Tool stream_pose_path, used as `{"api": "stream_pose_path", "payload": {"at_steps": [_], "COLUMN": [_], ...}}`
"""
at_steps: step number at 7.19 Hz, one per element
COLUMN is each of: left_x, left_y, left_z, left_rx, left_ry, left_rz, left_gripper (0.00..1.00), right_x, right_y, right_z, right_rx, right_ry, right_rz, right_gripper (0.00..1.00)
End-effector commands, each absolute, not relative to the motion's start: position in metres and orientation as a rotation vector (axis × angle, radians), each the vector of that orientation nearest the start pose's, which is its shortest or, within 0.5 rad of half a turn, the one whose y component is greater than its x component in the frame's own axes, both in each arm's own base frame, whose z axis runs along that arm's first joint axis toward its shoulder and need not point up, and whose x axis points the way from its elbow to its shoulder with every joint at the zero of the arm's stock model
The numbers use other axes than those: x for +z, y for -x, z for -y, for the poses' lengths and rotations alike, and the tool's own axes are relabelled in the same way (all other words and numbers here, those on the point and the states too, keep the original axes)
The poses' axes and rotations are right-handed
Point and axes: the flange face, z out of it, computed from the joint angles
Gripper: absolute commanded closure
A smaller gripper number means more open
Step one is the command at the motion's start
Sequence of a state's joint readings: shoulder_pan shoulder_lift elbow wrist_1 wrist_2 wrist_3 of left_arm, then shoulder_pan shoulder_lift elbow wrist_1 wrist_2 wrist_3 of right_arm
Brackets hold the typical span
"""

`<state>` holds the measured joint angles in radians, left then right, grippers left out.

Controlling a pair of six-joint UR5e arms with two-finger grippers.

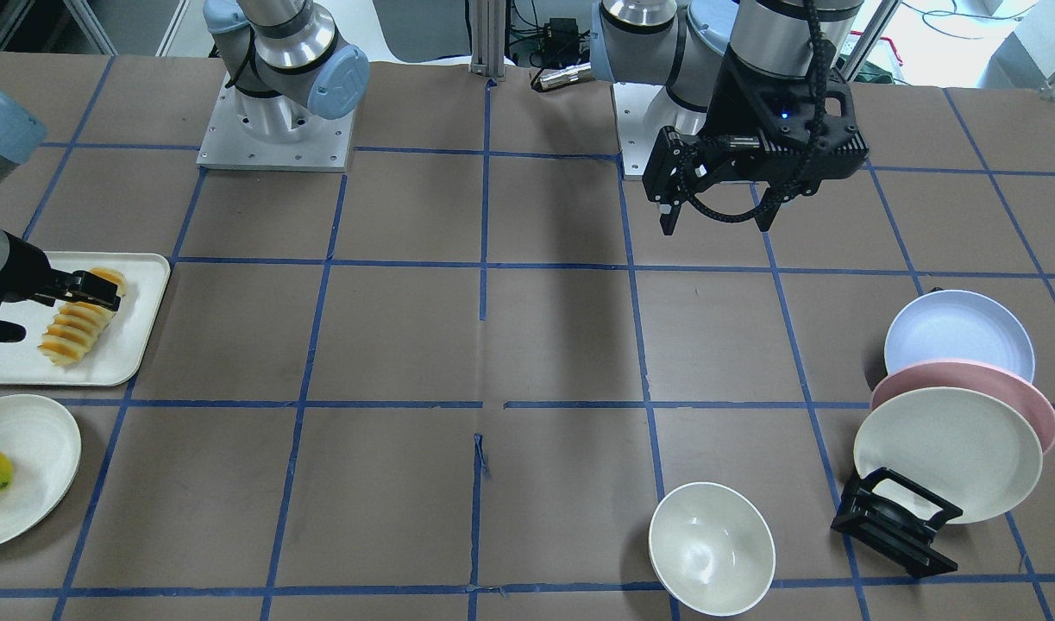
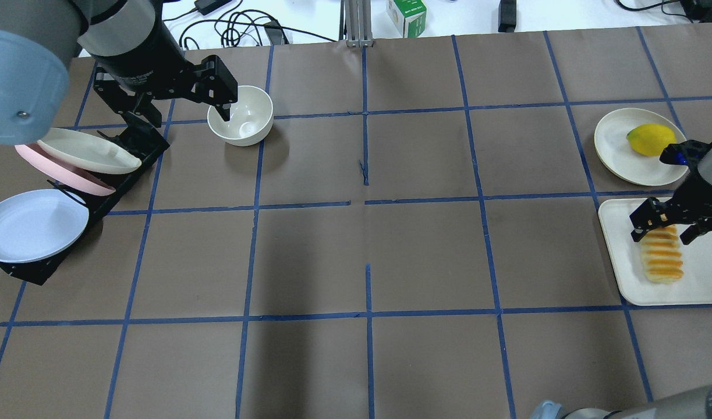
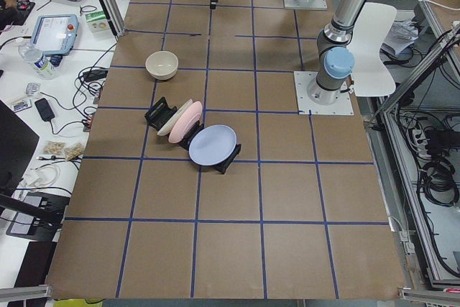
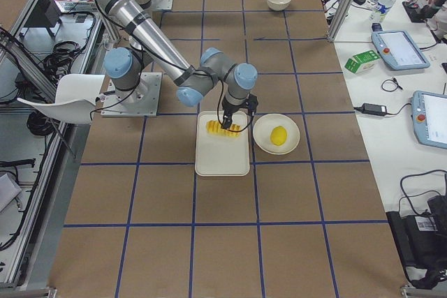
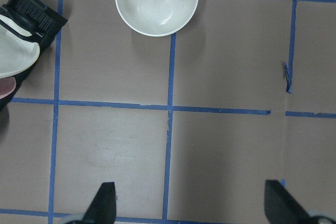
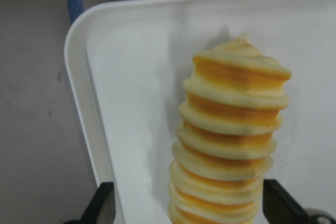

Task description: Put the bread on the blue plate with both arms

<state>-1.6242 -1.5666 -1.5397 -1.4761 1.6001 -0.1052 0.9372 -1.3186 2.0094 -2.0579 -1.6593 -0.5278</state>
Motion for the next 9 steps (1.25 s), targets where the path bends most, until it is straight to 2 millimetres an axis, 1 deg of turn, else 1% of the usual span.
{"api": "stream_pose_path", "payload": {"at_steps": [1,2,3,4,5,6,7,8,9], "left_x": [0.521,0.513,0.508,0.51,0.513,0.512,0.499,0.472,0.445], "left_y": [0.126,0.062,0.009,-0.032,-0.059,-0.106,-0.194,-0.253,-0.276], "left_z": [0.501,0.512,0.513,0.51,0.502,0.495,0.483,0.467,0.477], "left_rx": [-0.215,-0.17,-0.132,-0.12,-0.069,-0.038,0.014,0.083,0.089], "left_ry": [0.003,0.101,0.032,0.131,0.21,0.333,0.578,0.741,0.768], "left_rz": [-3.084,-3.029,-3.016,-2.996,-2.948,-2.905,-2.876,-2.865,-2.854], "left_gripper": [0.0,0.0,0.0,0.0,0.0,0.0,0.0,0.0,0.0], "right_x": [0.185,0.174,0.173,0.174,0.174,0.174,0.171,0.174,0.176], "right_y": [0.198,0.203,0.214,0.217,0.216,0.216,0.215,0.216,0.216], "right_z": [0.472,0.473,0.469,0.47,0.47,0.471,0.469,0.47,0.471], "right_rx": [0.278,0.278,0.275,0.265,0.26,0.26,0.269,0.263,0.256], "right_ry": [-0.142,-0.092,-0.116,-0.121,-0.141,-0.132,-0.128,-0.129,-0.125], "right_rz": [-3.115,-3.114,-3.109,-3.106,-3.099,-3.097,-3.092,-3.097,-3.099], "right_gripper": [0.0,0.0,0.0,0.0,0.0,0.0,0.0,0.0,0.21]}}
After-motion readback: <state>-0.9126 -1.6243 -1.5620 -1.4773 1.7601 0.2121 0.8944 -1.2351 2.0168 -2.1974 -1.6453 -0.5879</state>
